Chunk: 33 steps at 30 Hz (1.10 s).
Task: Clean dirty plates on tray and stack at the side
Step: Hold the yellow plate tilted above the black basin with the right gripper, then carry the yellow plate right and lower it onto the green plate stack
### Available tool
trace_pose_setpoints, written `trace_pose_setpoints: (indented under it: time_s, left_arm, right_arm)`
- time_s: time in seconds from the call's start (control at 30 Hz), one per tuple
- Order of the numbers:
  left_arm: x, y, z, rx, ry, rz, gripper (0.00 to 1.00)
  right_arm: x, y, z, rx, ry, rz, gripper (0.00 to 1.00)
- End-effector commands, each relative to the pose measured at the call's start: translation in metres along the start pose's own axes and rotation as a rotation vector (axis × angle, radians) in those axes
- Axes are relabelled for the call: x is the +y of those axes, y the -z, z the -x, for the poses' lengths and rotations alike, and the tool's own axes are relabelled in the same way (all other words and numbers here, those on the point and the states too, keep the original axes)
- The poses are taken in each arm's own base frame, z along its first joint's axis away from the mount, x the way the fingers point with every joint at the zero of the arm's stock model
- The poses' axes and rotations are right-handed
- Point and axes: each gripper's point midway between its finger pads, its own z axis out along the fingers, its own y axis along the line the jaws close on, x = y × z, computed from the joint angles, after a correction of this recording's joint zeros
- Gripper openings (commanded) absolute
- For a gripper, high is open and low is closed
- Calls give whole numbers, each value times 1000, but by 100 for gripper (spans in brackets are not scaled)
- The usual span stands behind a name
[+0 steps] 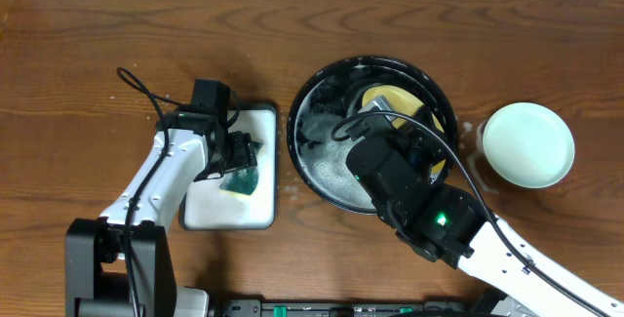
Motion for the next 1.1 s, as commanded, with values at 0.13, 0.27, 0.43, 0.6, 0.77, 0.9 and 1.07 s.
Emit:
trace_pose_setpoints:
  time_s: [0.13,0.27,0.43,0.6,0.77,0.9,1.07]
  left_arm:
    - [4,0,1,-3,-1,16,81]
    - [4,0,1,-3,-1,16,81]
    - [4,0,1,-3,-1,16,81]
    - [4,0,1,-3,-1,16,81]
    - [4,0,1,-3,-1,16,81]
    - [4,0,1,-3,-1,16,81]
    - [4,0,1,-3,-1,16,81]
  right_arm:
    - [-11,5,4,-6,-51,-34,1]
    - [-11,5,4,-6,-50,-34,1]
    - [-11,5,4,-6,-50,-34,1]
    - [-11,5,4,-6,-57,-35,1]
    - [-11,1,-4,19,-246,-34,1]
    - [22,-15,-38,165,-564,148,1]
    - [37,-44,-72,340,-752,345,1]
